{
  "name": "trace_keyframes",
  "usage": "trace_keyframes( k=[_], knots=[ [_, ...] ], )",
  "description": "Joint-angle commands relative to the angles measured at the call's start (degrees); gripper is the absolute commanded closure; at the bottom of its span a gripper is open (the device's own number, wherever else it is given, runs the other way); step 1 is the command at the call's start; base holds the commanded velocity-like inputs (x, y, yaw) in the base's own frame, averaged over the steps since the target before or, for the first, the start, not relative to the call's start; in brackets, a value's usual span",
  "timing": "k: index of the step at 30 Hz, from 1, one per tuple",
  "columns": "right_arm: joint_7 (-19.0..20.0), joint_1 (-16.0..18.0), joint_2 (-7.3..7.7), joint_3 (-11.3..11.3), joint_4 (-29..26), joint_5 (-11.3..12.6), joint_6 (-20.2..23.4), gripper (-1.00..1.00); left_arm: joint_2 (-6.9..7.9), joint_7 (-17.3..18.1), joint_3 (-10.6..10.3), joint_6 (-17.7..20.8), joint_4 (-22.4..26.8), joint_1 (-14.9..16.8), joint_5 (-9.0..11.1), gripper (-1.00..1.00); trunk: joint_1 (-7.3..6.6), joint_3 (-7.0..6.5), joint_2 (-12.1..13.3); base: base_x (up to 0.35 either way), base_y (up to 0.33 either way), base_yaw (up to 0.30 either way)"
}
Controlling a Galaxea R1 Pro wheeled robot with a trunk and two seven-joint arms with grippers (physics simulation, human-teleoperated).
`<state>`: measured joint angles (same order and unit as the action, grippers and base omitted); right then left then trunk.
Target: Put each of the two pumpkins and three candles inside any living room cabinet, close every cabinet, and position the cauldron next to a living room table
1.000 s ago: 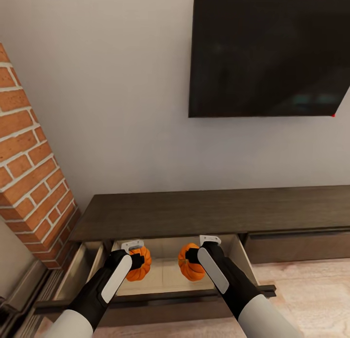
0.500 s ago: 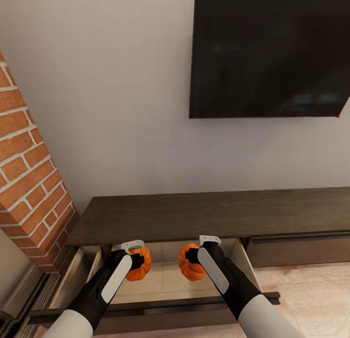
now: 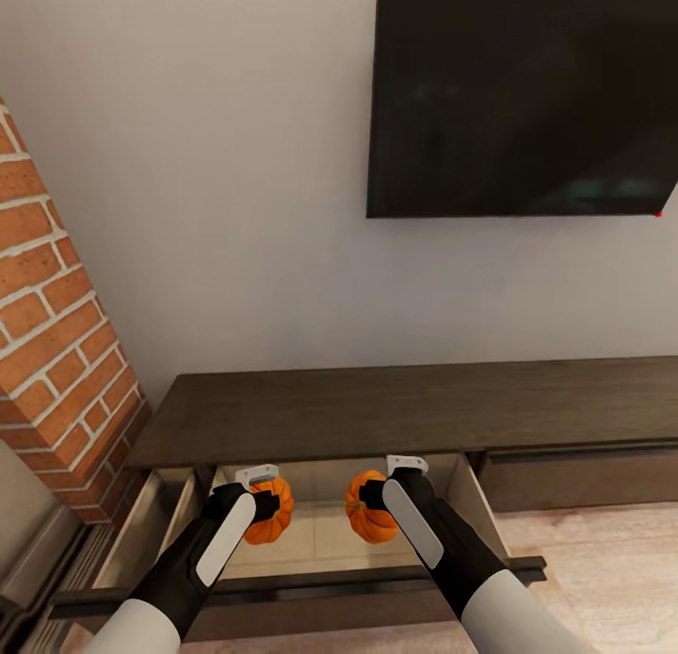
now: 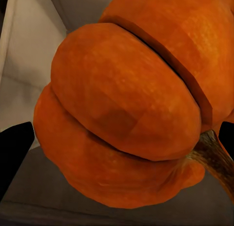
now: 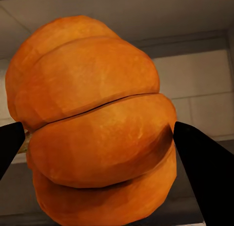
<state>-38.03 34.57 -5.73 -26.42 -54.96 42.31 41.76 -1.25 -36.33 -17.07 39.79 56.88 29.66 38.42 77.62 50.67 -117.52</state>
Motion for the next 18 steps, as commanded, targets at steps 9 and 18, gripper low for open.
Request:
trace_keyframes(
  k=[9,18],
  knots=[
    [-0.5,0.1,0.02,-0.1,0.1,0.5,-0.5,1.00,-0.12,-0.8,-1.9,0.0,0.1,0.0,0.3,1.00,1.97,1.67,-3.7,0.000,0.000,0.000],
    [-0.4,0.1,0.02,0.0,0.1,0.4,-1.7,1.00,-1.64,-5.2,-2.1,-0.2,0.0,0.0,0.4,1.00,3.95,3.29,-7.3,0.000,0.000,0.000]
  ],
)
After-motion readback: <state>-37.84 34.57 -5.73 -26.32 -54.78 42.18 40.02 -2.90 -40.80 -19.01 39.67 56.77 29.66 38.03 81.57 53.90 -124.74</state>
